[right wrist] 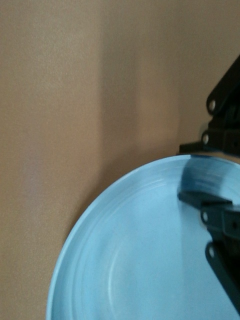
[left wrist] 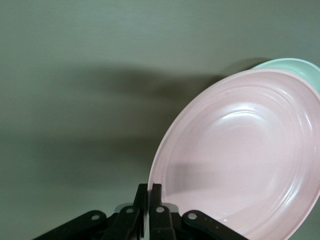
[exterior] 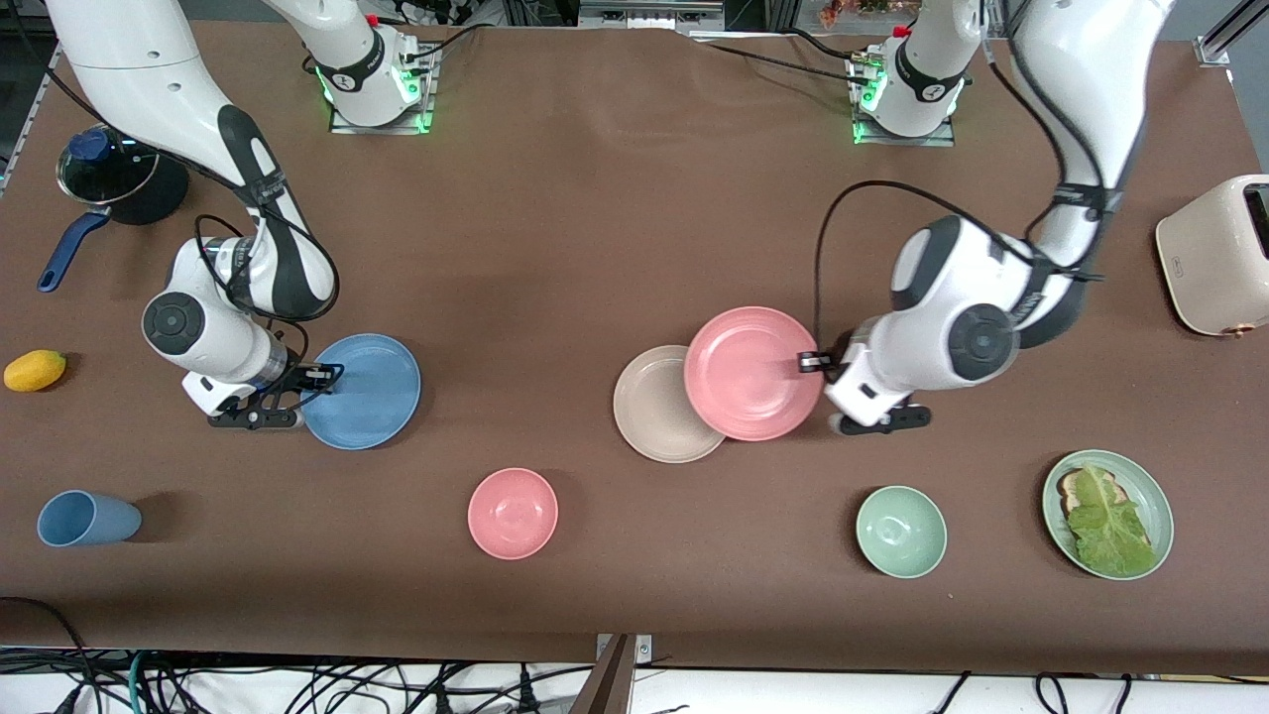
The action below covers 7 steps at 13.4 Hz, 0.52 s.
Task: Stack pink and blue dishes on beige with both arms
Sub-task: 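Lift the pink plate with the left gripper onto the beige plate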
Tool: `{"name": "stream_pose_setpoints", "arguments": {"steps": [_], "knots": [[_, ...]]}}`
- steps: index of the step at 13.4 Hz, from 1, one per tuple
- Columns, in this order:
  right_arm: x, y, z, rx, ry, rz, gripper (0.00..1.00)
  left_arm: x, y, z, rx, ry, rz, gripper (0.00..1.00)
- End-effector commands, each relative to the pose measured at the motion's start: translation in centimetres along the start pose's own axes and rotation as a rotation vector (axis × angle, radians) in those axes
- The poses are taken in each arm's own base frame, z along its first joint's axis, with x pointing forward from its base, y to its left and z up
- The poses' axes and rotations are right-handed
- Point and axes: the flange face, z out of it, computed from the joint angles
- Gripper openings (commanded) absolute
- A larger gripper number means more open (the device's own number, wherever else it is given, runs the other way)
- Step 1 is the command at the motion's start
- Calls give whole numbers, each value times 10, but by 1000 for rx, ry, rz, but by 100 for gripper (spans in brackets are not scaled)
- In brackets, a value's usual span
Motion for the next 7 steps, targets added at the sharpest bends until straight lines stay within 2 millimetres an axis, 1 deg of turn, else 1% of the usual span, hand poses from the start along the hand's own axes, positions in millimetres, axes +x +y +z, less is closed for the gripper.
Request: {"name": "stream_pose_setpoints", "arguments": {"steps": [1, 3, 5, 6, 7], "knots": [[-8, 1, -10, 18, 13, -6, 20, 18, 38, 31, 45, 72, -55, 0], [-8, 1, -10, 19, 12, -3, 10, 19, 52, 50, 57, 98, -70, 0], [-8, 1, -10, 20, 12, -4, 2, 24, 65, 58, 3, 154, -126, 0], [-7, 0, -12, 21, 13, -5, 0, 21, 73, 64, 5, 166, -127, 0], [-6, 0, -16, 21, 16, -5, 0, 26, 72, 67, 4, 168, -141, 0]]}}
